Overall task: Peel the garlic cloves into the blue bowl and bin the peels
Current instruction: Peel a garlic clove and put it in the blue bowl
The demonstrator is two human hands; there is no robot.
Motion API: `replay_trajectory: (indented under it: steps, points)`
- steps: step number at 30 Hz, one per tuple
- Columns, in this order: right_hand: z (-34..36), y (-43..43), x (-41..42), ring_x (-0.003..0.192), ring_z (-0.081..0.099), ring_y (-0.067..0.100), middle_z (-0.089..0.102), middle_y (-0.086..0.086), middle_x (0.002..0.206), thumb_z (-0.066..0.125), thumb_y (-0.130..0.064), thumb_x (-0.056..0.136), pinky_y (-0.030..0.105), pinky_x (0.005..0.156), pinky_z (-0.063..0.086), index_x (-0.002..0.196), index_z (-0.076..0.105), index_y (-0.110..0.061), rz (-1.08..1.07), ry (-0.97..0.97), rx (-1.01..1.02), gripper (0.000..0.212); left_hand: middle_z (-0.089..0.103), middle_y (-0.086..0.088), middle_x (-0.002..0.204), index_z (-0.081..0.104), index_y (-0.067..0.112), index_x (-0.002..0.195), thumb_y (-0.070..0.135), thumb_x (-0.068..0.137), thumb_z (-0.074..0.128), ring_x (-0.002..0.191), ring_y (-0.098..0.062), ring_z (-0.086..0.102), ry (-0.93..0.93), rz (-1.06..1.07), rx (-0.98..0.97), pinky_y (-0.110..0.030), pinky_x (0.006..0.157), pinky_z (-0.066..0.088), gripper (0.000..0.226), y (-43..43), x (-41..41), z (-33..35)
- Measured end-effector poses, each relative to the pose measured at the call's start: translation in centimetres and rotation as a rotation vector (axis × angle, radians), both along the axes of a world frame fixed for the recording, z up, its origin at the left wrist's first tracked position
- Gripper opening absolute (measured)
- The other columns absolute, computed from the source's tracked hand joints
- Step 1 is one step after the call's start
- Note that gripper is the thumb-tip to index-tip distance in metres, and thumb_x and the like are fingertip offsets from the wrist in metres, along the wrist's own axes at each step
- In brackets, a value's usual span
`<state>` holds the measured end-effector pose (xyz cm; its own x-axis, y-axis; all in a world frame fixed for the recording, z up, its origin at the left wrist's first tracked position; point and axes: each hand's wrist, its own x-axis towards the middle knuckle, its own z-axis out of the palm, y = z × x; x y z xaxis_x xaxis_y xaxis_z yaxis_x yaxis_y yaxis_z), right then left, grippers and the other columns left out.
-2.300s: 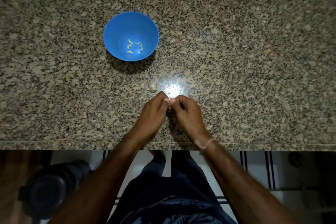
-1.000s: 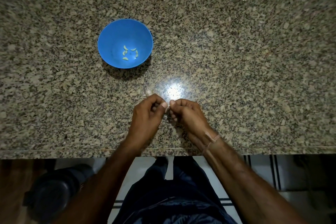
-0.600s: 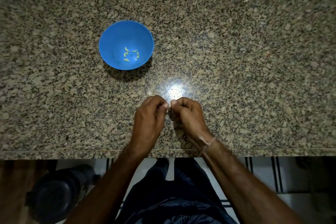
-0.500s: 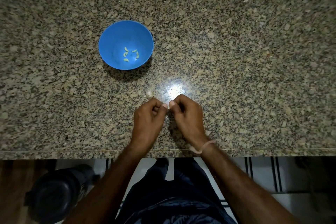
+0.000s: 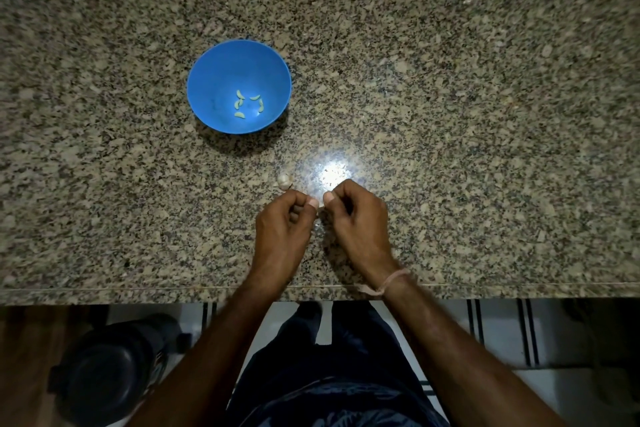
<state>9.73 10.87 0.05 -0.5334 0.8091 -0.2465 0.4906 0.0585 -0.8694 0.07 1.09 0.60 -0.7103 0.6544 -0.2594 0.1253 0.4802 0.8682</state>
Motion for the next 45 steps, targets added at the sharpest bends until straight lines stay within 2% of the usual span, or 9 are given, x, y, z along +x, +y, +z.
replay_trajectory:
  steps: [2,6,12,18,29,36,38,42,45]
  points:
    - [-0.2,0.2,0.0,0.057,0.043,0.003,0.052,-0.010,0.061,0.068,-0.016,0.099,0.019,0.053,0.033,0.072,0.056,-0.018,0.008,-0.020,0.109,0.030,0.067,-0.009,0.075,0.067,0.016,0.085,0.027,0.102,0.063,0.073,-0.029,0.065,-0.077,0.049,-0.005,-0.042,0.064,0.053,0.021,-0.1,0.0,-0.3]
    - [-0.8,1.0,0.3,0.060,0.056,-0.003,0.060,-0.013,0.062,0.073,-0.019,0.097,0.008,0.057,0.039,0.073,0.066,-0.016,-0.018,-0.038,0.037,0.025,0.071,0.000,0.076,0.071,0.017,0.090,0.029,0.102,0.064,0.075,-0.019,0.070,-0.084,0.097,-0.009,-0.035,0.070,0.057,0.018,-0.3,-0.1,-0.3]
    - [-1.2,0.9,1.1,0.093,0.072,0.000,0.079,-0.009,0.102,0.072,-0.013,0.096,0.018,0.084,0.058,0.108,0.081,-0.016,0.045,0.001,0.017,0.015,0.072,0.004,0.074,0.072,0.019,0.093,0.029,0.101,0.065,0.073,-0.013,0.070,-0.045,0.091,-0.044,-0.029,0.067,0.057,0.015,0.0,0.0,-0.7]
    - [-0.6,1.2,0.8,0.082,0.074,0.008,0.078,-0.005,0.084,0.079,-0.010,0.091,0.021,0.075,0.058,0.090,0.079,-0.012,0.040,0.099,-0.109,0.001,0.074,0.007,0.081,0.075,0.022,0.097,0.028,0.100,0.066,0.079,-0.011,0.071,-0.027,0.040,-0.060,-0.032,0.071,0.060,0.011,0.4,0.0,-0.2]
    - [-1.0,0.8,1.0,0.082,0.059,0.014,0.069,-0.004,0.085,0.072,-0.013,0.095,0.037,0.070,0.051,0.089,0.072,-0.017,0.249,-0.013,0.413,0.006,0.071,0.005,0.067,0.077,0.021,0.081,0.030,0.091,0.076,0.063,-0.010,0.066,0.052,-0.101,-0.106,-0.028,0.055,0.053,0.013,0.7,-0.7,1.0]
    - [-1.1,0.5,1.0,0.079,0.055,0.014,0.067,-0.004,0.083,0.073,-0.004,0.091,0.030,0.066,0.045,0.088,0.071,-0.015,0.267,-0.045,0.533,0.012,0.076,-0.005,0.071,0.080,0.012,0.082,0.011,0.088,0.077,0.062,-0.012,0.067,-0.295,0.088,-0.139,-0.026,0.060,0.055,0.007,1.1,-1.0,1.0]
    - [-1.3,0.5,0.9,0.076,0.060,0.013,0.069,-0.005,0.081,0.073,-0.009,0.093,0.030,0.066,0.049,0.087,0.073,-0.015,0.212,-0.023,0.428,0.009,0.075,-0.012,0.072,0.078,0.007,0.083,0.007,0.091,0.074,0.062,-0.016,0.065,-0.416,0.171,-0.078,-0.027,0.058,0.054,0.008,1.0,-0.6,1.3]
    - [-0.7,0.2,0.7,0.072,0.071,0.008,0.075,-0.007,0.076,0.077,-0.015,0.093,0.023,0.067,0.058,0.085,0.077,-0.015,0.012,0.009,-0.035,0.008,0.071,-0.002,0.066,0.077,0.014,0.082,0.017,0.091,0.074,0.060,-0.019,0.065,-0.017,0.043,-0.067,-0.032,0.056,0.053,0.010,0.2,0.1,0.9]
    - [-0.7,0.3,0.8,0.072,0.072,0.015,0.077,0.003,0.079,0.076,-0.015,0.094,0.030,0.070,0.060,0.086,0.077,-0.010,-0.074,0.057,-0.361,0.010,0.070,0.005,0.066,0.076,0.017,0.084,0.015,0.092,0.073,0.061,-0.010,0.066,0.024,0.045,-0.027,-0.026,0.054,0.052,0.009,0.2,0.3,0.9]
